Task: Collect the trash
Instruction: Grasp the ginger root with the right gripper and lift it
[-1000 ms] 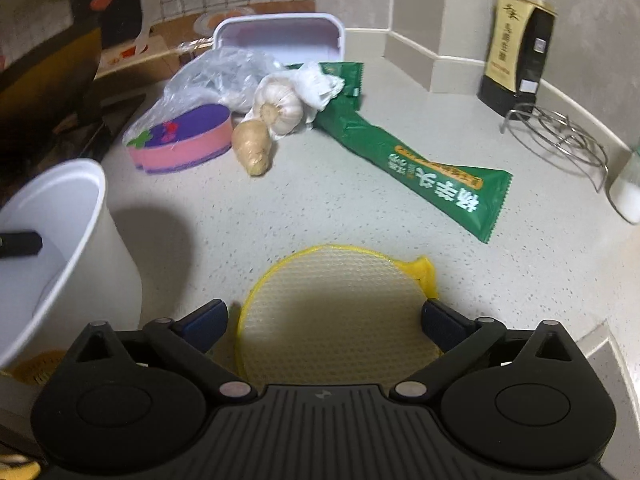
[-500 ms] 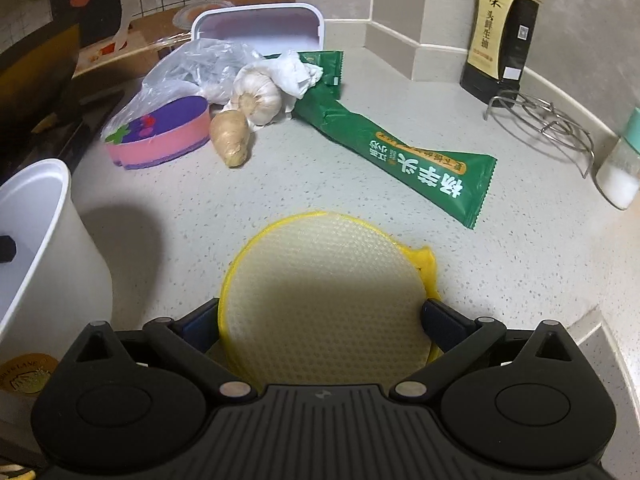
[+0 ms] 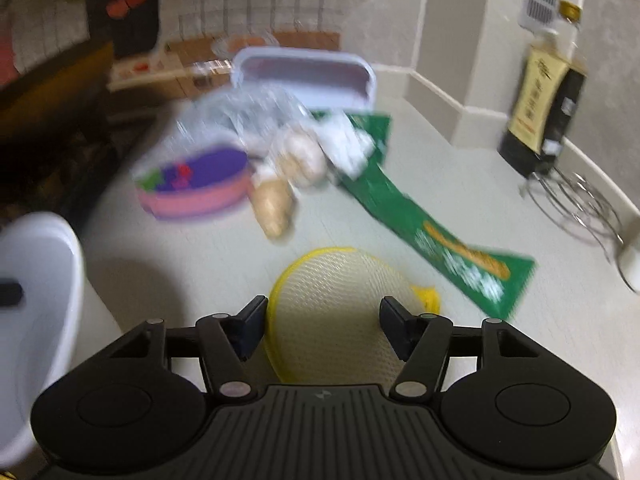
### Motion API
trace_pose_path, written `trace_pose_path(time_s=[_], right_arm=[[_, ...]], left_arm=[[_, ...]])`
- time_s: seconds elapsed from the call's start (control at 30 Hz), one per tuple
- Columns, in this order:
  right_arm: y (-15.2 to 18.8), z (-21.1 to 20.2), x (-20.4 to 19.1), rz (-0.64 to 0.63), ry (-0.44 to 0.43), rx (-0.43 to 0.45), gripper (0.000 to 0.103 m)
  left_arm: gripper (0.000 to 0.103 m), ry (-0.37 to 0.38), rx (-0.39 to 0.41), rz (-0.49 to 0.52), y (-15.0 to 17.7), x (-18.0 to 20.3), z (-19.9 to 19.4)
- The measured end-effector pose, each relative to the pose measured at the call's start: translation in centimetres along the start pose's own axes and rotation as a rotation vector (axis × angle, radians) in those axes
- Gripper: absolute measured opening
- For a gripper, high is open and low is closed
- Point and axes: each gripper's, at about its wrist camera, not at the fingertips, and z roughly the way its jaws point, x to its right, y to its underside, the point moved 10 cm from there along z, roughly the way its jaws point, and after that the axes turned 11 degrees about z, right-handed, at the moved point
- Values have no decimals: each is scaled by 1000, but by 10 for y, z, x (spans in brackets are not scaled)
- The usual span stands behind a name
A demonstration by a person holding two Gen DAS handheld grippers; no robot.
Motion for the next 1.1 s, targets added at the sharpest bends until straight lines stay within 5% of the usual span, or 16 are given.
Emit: trace_pose_path(time_s=[0.13, 0.4, 0.47, 0.5, 0.93, 1.1], right_arm=[[-26, 17, -21, -2, -66, -7, 62], [-47, 88, -29, 26, -44, -104, 62], [-47, 95, -33, -4, -39, -114, 54], [-46, 94, -35, -23, -43, -118, 35], [-20, -16, -16, 70, -112, -21, 35], [4, -74, 11, 136, -105, 26, 35]], left_arm=[[14, -3, -10, 22, -1, 2, 1], [13, 1, -37, 61, 2, 7, 4], [13, -7, -42, 71, 3, 7, 5], [13, -10, -45, 78, 3, 7, 5], [13, -37, -88, 80, 8, 9, 16], [14, -57, -18, 114, -5, 17, 3]])
